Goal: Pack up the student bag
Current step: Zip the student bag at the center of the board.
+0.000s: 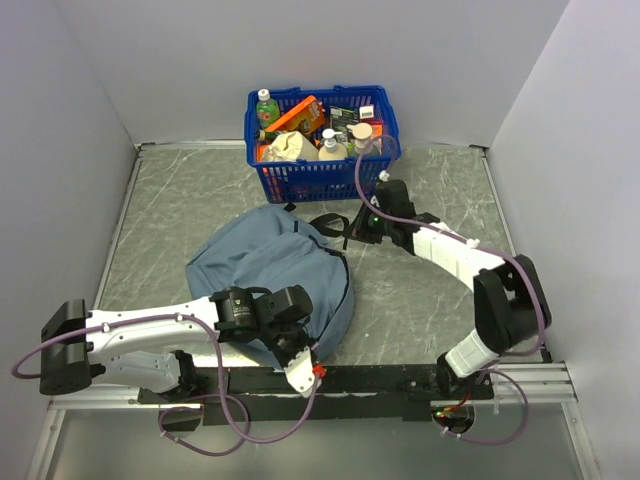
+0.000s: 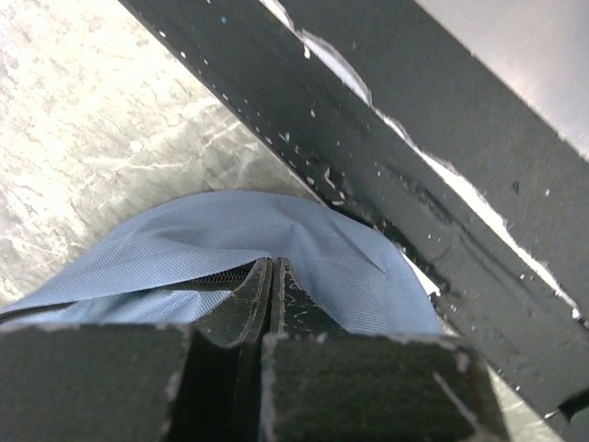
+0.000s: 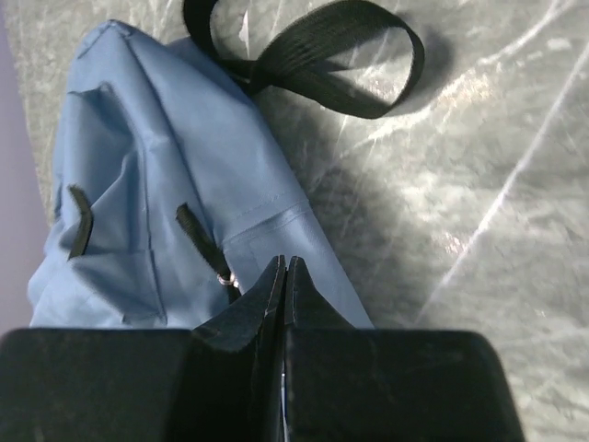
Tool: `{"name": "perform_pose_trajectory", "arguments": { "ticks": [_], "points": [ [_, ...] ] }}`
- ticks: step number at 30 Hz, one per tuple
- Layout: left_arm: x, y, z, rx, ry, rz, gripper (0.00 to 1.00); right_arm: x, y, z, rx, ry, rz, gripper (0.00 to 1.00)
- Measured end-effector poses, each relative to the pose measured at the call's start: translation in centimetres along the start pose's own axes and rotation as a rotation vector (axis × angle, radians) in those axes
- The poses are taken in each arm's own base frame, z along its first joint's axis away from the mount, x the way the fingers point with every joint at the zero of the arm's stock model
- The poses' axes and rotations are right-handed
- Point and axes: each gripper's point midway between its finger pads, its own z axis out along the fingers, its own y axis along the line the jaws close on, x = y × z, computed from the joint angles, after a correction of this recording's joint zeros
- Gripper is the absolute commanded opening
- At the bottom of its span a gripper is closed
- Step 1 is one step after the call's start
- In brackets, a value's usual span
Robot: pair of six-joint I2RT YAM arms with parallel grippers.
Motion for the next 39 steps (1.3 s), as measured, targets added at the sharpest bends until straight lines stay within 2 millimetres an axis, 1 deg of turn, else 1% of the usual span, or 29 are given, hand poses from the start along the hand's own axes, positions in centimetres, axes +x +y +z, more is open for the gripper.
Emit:
{"name": "perform_pose_trajectory", "arguments": {
  "ticks": [6,10,14,18,20,23,26,30,31,33,34,35,36,37,38,39],
  "points": [
    [0.7,-0.2,-0.4,0.017,0.042,0.062,0.01,0.1,0.6,2.7,0.017,0.033,-0.003,0.00],
    [0.9,-0.5,-0.7,0.039,0.067,0.066,0.01,0.6,1.6,4.3,0.018,0.027,-0.027,0.00],
    [1.0,-1.1,-0.7,0.066,0.074,0.049,0.01,0.7,3.1,4.6,0.004,-0.049,-0.075,0.00],
    [1.1,-2.0,-0.7,0.103,0.085,0.069,0.01,1.2,2.9,5.0,-0.007,-0.067,-0.080,0.00],
    [1.2,-2.1,-0.7,0.112,0.099,0.098,0.01,1.3,3.2,5.7,-0.021,-0.062,-0.092,0.00],
    [1.1,-1.8,-0.8,0.119,0.122,0.128,0.01,1.5,4.3,7.2,-0.042,-0.037,-0.112,0.00],
    [1.6,-1.4,-0.8,0.113,0.156,0.150,0.01,0.9,5.3,8.6,-0.053,-0.036,-0.127,0.00],
    [1.9,-1.0,-0.9,0.096,0.180,0.149,0.02,0.0,6.5,8.7,-0.070,-0.055,-0.141,0.00],
    [1.9,-0.8,-0.9,0.087,0.184,0.144,0.21,-0.2,6.7,8.7,-0.074,-0.057,-0.144,0.00],
    [1.9,-0.3,-0.9,0.050,0.194,0.107,0.40,-0.5,6.8,8.6,-0.075,-0.065,-0.150,0.00],
    [1.7,0.1,-0.8,0.026,0.192,0.082,0.68,-0.8,6.8,8.6,-0.071,-0.074,-0.155,0.00],
    [1.6,0.5,-0.7,0.005,0.192,0.062,0.87,-1.2,6.9,8.6,-0.069,-0.085,-0.158,0.07],
    [1.6,0.8,-0.7,-0.009,0.193,0.026,0.96,-1.6,6.9,8.5,-0.068,-0.095,-0.161,0.14],
    [1.7,1.1,-0.8,-0.022,0.193,-0.022,0.96,-2.3,7.1,8.4,-0.066,-0.113,-0.163,0.18],
    [1.7,2.0,-1.1,-0.046,0.188,-0.082,0.96,-3.4,7.3,8.2,-0.066,-0.136,-0.165,0.28],
    [1.7,3.2,-1.5,-0.074,0.183,-0.126,0.96,-4.5,7.4,8.1,-0.065,-0.161,-0.164,0.36]
  ]
}}
